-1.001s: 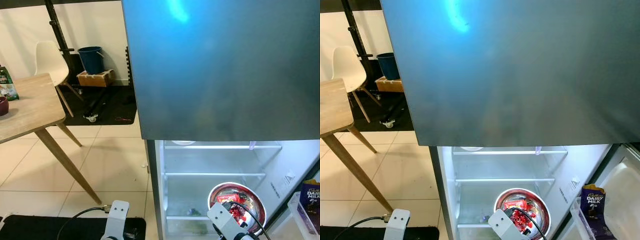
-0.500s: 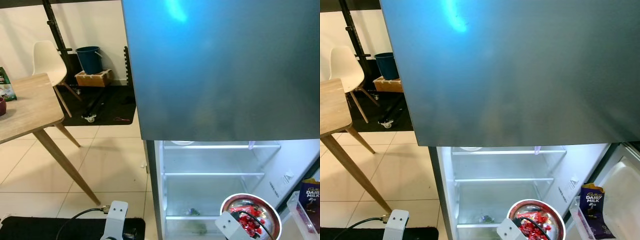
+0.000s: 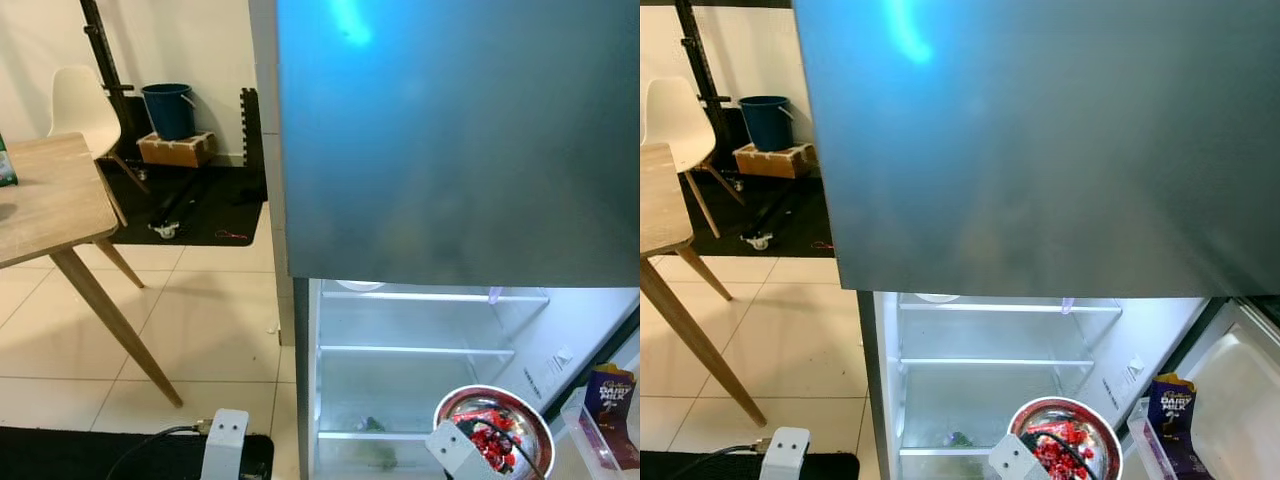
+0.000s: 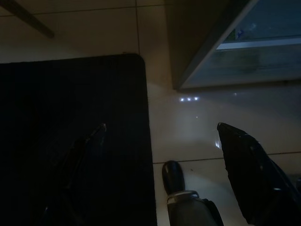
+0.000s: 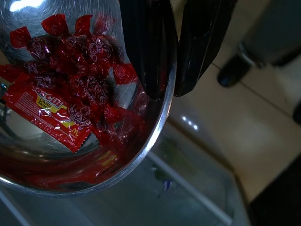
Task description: Restocking fridge
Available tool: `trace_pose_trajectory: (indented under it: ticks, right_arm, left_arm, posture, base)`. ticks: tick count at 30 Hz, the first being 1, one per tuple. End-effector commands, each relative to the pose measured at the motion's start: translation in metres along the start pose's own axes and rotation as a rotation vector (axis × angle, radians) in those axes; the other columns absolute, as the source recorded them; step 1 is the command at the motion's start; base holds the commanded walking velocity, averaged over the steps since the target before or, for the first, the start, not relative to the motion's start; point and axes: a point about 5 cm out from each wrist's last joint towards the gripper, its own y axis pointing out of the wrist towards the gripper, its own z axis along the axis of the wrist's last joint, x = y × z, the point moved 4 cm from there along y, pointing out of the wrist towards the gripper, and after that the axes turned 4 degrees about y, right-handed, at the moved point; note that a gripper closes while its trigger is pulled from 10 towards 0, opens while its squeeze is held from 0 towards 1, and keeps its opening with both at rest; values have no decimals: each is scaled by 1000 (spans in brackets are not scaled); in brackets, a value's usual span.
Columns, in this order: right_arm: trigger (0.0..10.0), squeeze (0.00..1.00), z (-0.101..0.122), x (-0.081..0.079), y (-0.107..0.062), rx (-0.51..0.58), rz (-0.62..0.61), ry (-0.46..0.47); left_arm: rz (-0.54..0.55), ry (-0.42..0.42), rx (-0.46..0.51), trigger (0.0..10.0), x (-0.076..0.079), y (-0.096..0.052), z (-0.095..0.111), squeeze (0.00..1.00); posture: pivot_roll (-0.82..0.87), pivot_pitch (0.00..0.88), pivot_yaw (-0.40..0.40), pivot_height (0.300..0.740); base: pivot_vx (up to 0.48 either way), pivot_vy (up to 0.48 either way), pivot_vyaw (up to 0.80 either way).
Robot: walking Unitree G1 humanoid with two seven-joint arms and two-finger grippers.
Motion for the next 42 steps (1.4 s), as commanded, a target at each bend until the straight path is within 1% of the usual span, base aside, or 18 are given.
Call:
trace_pose_trajectory:
  ticks: [1,2,5,6,7,8,11,12,14,21,23,25,27,29,30,34,38,42]
  right_arm:
    - [10000,0,-4,1,-1,-13,-19,55]
    - [10000,0,-8,0,-1,-23,-25,83]
    - [10000,0,-12,-3,-2,-34,-24,103]
    - [10000,0,-24,-7,-6,-66,-24,177]
    - [10000,0,-24,-7,-6,-66,-24,177]
    - [10000,0,-28,-8,-7,-78,-24,207]
    - [10000,0,-36,-7,-10,-99,-40,253]
    - [10000,0,-39,-5,-11,-102,-53,284]
    - [10000,0,-43,-4,-13,-105,-71,322]
    - [10000,0,-40,-3,-13,-79,-76,328]
    - [10000,0,-37,-4,-12,-72,-64,302]
    - [10000,0,-32,-2,-11,-48,-61,308]
    - [10000,0,-20,-5,-9,18,-30,327]
    - [10000,0,-20,-5,-9,18,-30,327]
    - [10000,0,-10,-12,-8,79,22,322]
    - [10000,0,0,-17,-8,128,75,274]
    - [10000,0,-7,-19,-8,84,76,219]
    - [10000,0,-12,-16,-9,68,61,226]
  left_arm:
    - [3,11,-11,10000,-4,-2,-6,0]
    - [13,14,-18,10000,-7,-3,-7,0]
    - [17,16,-18,10000,-9,-3,-6,0]
    - [26,37,-22,10000,-12,-3,-6,0]
    - [26,37,-22,10000,-12,-3,-6,0]
    - [32,47,-26,10000,-14,-3,-7,0]
    - [51,55,-51,10000,-18,-4,-13,0]
    - [63,74,-68,10000,-20,-5,-17,0]
    - [84,71,-79,10000,-27,-7,-22,0]
    - [63,66,-67,10000,-24,-7,-20,0]
    - [69,56,-68,10000,-25,-7,-20,0]
    - [44,65,-60,10000,-20,-6,-18,0]
    - [29,57,-47,10000,-16,-5,-16,0]
    - [29,57,-47,10000,-16,-5,-16,0]
    - [29,42,-45,10000,-15,-5,-16,0]
    - [-18,62,-39,10000,-8,-3,-13,0]
    - [5,53,-49,10000,-12,-3,-14,0]
    - [-16,76,-49,10000,-8,-3,-15,0]
  posture:
    - [-62,98,-30,740]
    - [-58,98,-18,740]
    - [-60,93,-9,740]
    - [-65,92,2,740]
    - [-65,92,2,740]
    - [-65,92,2,740]
    - [-62,87,6,740]
    - [-63,86,6,740]
    - [-63,81,16,740]
    - [-66,74,23,740]
    - [-66,72,27,740]
    - [-66,72,27,740]
    - [-62,64,18,740]
    - [-62,64,18,740]
    - [-63,67,26,740]
    - [-66,70,21,740]
    - [-68,74,27,740]
    - [-68,74,18,740]
  base:
    - [0,0,0]
    - [0,0,0]
    - [0,0,0]
    - [0,0,0]
    - [0,0,0]
    - [0,0,0]
    - [0,0,0]
    - [0,0,0]
    - [0,0,0]
    - [0,0,0]
    - [0,0,0]
    - [0,0,0]
    - [0,0,0]
    - [0,0,0]
    - [0,0,0]
    - [0,0,0]
    - [0,0,0]
    - [0,0,0]
